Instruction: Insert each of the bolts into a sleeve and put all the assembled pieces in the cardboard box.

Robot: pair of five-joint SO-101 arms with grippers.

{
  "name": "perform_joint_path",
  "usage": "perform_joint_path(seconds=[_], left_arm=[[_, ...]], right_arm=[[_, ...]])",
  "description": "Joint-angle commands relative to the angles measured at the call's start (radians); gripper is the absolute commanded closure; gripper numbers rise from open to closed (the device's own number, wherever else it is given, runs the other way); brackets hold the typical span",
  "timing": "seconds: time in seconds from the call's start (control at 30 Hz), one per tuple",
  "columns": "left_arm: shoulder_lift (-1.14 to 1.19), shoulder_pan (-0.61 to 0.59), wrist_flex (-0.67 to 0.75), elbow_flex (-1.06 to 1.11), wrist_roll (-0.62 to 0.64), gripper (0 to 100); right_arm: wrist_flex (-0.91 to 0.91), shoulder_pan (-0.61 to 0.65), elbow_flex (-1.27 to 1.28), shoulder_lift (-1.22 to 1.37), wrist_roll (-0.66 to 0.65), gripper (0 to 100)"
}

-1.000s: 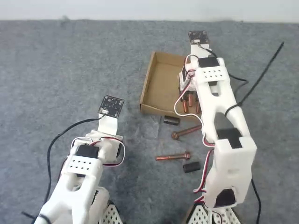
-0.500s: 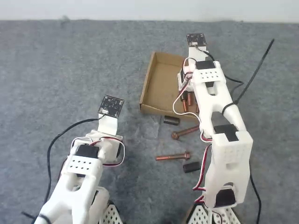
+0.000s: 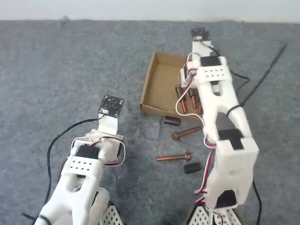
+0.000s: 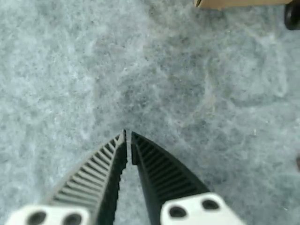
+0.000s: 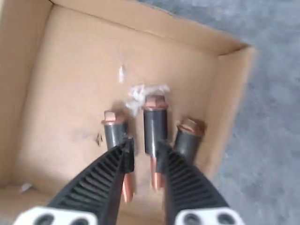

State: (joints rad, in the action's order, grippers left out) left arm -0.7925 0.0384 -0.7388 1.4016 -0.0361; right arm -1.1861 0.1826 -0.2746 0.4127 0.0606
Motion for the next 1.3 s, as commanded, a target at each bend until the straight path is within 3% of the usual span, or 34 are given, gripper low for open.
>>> perform_joint_path(seconds=[0.0, 0.1, 0.27, 0.37, 0.6, 0.9, 1.27], left_arm=[[-0.021, -0.006, 0.023, -0.004, -0.005, 99], [-0.021, -0.006, 0.023, -0.004, -0.003, 99], [-0.021, -0.006, 0.026, 0.01, -0.003, 99], [-0.021, -0.006, 0.023, 0.012, -0.003, 99], [-0.021, -0.006, 0.023, 0.012, -0.003, 99], [-0.021, -0.006, 0.023, 0.012, -0.003, 99], [-0.021, -0.006, 0.023, 0.012, -0.005, 99]], right_arm=[[-0.105, -0.002, -0.034, -0.137, -0.011, 99.5], [-0.202, 0.004, 0.012, -0.174, -0.035, 99.3], [-0.403, 0.03, 0.084, -0.286, -0.344, 99.3], [-0.473, 0.041, 0.163, -0.372, -0.419, 99.3], [-0.41, 0.039, 0.523, -0.587, -0.437, 99.3], [-0.38, 0.041, 0.941, -0.875, -0.655, 99.3], [-0.308, 0.131, 1.286, -1.15, -0.964, 99.1]])
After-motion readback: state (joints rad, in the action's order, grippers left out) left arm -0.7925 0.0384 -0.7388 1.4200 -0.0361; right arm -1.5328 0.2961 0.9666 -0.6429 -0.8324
